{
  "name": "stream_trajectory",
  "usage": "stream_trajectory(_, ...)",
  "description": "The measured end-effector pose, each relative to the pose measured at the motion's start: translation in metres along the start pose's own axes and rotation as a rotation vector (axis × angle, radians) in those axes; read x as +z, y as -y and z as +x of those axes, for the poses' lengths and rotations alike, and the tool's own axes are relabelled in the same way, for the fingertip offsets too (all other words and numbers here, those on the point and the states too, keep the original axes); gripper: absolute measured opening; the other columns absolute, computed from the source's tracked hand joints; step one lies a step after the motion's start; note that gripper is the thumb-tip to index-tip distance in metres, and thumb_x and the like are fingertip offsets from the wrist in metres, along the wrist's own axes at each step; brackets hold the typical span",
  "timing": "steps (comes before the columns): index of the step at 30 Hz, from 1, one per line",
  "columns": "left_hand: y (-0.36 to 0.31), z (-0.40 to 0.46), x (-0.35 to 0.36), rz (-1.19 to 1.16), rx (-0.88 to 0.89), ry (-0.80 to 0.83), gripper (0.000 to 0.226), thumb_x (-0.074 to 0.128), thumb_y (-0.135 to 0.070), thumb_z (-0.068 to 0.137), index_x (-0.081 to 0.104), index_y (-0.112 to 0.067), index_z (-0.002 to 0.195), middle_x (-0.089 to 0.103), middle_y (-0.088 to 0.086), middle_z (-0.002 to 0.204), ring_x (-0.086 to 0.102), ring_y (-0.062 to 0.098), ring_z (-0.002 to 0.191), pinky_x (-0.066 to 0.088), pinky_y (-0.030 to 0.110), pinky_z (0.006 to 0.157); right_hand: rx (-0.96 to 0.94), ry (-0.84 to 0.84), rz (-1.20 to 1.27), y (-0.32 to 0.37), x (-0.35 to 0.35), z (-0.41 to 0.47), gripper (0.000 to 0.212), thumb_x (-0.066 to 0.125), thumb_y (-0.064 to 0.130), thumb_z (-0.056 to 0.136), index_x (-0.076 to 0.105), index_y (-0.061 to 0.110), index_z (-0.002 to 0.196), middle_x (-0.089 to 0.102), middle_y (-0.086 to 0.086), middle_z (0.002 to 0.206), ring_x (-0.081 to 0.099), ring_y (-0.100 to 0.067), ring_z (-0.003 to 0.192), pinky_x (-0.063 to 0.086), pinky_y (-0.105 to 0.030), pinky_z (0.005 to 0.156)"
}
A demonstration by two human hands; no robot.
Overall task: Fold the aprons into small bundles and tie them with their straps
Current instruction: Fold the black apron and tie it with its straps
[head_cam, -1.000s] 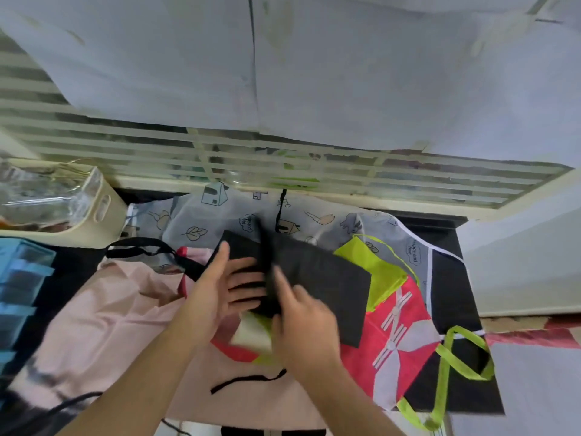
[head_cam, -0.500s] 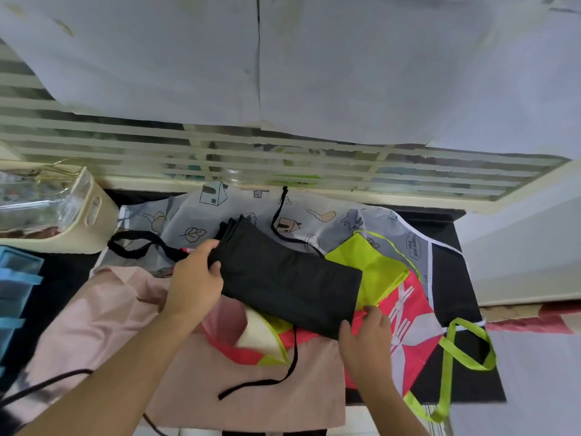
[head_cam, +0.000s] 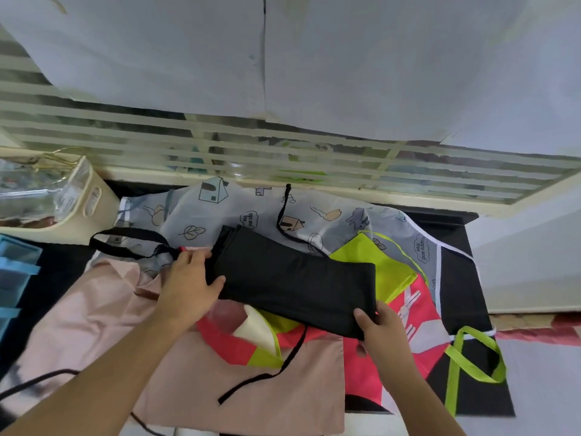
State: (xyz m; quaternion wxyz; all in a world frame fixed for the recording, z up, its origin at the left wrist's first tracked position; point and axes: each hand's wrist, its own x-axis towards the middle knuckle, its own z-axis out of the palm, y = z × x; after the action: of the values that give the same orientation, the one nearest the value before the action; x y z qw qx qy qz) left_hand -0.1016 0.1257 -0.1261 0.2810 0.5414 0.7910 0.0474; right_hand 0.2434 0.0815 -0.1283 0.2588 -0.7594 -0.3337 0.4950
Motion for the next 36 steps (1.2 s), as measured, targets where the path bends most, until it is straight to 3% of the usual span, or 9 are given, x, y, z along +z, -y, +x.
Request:
stream_trajectory(3,0.003,-0.008,0.025,0.005,0.014,-0.012,0.062,0.073,-0.047,0.090,0.053,-0.020,0.141,0.055,0.007,0.133,0.055,0.031,0.125,0.047,0.051,0.106,-0.032,-0.007,-0.042,-0.004,-0.013,0.002,0.006,0.058,0.014,0.104,0.062,0.015,0.099,0.052,0.001,0.061,0.042,-0.018,0.045,0.041,-0.030,0.045)
stream_trajectory(8,0.014,-0.006,0.071,-0.028,0.057,-0.230,0.036,0.069,-0.051,0.090,0.060,-0.021,0.107,0.064,0.005,0.100,0.062,0.035,0.097,0.047,0.051,0.088,-0.100,-0.084,-0.059,-0.029,-0.013,0.028,0.038,0.055,0.037,0.106,0.054,0.009,0.081,0.039,0.005,0.053,0.037,-0.018,0.048,0.037,-0.036,0.056)
stream_trajectory(13,0.028,-0.008,0.095,0.030,0.194,-0.457,0.031,0.050,-0.050,0.091,0.056,-0.019,0.091,0.058,0.004,0.088,0.058,0.036,0.084,0.044,0.050,0.077,-0.380,-0.275,-0.169,-0.064,0.004,0.041,0.023,0.058,0.048,0.102,0.070,0.042,0.083,0.062,0.014,0.056,0.058,-0.018,0.060,0.041,-0.023,0.054)
stream_trajectory(16,0.030,-0.005,0.102,-0.006,0.237,-0.510,0.024,0.050,-0.048,0.091,0.051,-0.025,0.085,0.053,-0.002,0.081,0.055,0.034,0.077,0.044,0.047,0.071,-0.469,-0.406,-0.091,-0.079,0.011,0.049,0.017,0.063,0.032,0.103,0.073,0.034,0.090,0.064,0.001,0.058,0.056,-0.007,0.055,0.038,-0.019,0.050)
stream_trajectory(21,0.039,-0.002,0.117,-0.087,0.272,-0.635,0.022,0.058,-0.040,0.095,0.047,-0.028,0.080,0.052,-0.008,0.077,0.055,0.032,0.071,0.048,0.049,0.065,-0.570,-0.410,-0.021,-0.101,0.011,0.056,0.042,0.059,0.062,0.090,0.073,0.024,0.103,0.069,-0.005,0.064,0.063,-0.031,0.062,0.048,-0.043,0.054)
stream_trajectory(24,0.040,-0.002,0.120,-0.111,0.215,-0.656,0.028,0.066,-0.035,0.093,0.047,-0.023,0.075,0.055,-0.001,0.073,0.055,0.033,0.070,0.044,0.044,0.063,-0.586,-0.343,-0.019,-0.098,0.004,0.068,0.049,0.062,0.052,0.096,0.058,0.008,0.075,0.052,-0.003,0.047,0.045,-0.021,0.045,0.031,-0.028,0.043)
stream_trajectory(27,0.037,-0.022,0.112,-0.178,0.212,-0.632,0.028,0.062,-0.033,0.095,0.048,-0.020,0.075,0.057,0.004,0.072,0.057,0.034,0.075,0.043,0.044,0.066,-0.694,-0.316,-0.060,-0.096,-0.001,0.063,0.060,0.060,0.057,0.091,0.042,0.003,0.072,0.039,-0.005,0.049,0.038,-0.019,0.048,0.033,-0.038,0.053)
stream_trajectory(33,0.029,-0.092,0.077,-0.209,0.270,-0.619,0.025,0.060,-0.030,0.099,0.045,-0.021,0.081,0.058,0.003,0.077,0.055,0.031,0.078,0.043,0.042,0.069,-0.721,-0.311,-0.048,-0.082,-0.029,0.011,0.043,0.063,0.024,0.098,0.054,-0.011,0.074,0.043,-0.008,0.058,0.041,-0.018,0.056,0.032,-0.035,0.059)
stream_trajectory(36,0.027,-0.117,0.067,-0.234,0.293,-0.615,0.024,0.063,-0.030,0.097,0.050,-0.017,0.082,0.062,0.005,0.078,0.059,0.026,0.077,0.047,0.041,0.071,-0.686,-0.267,0.021,-0.076,-0.047,-0.013,0.029,0.062,0.019,0.097,0.061,0.003,0.072,0.041,-0.009,0.060,0.039,-0.019,0.056,0.034,-0.033,0.061)
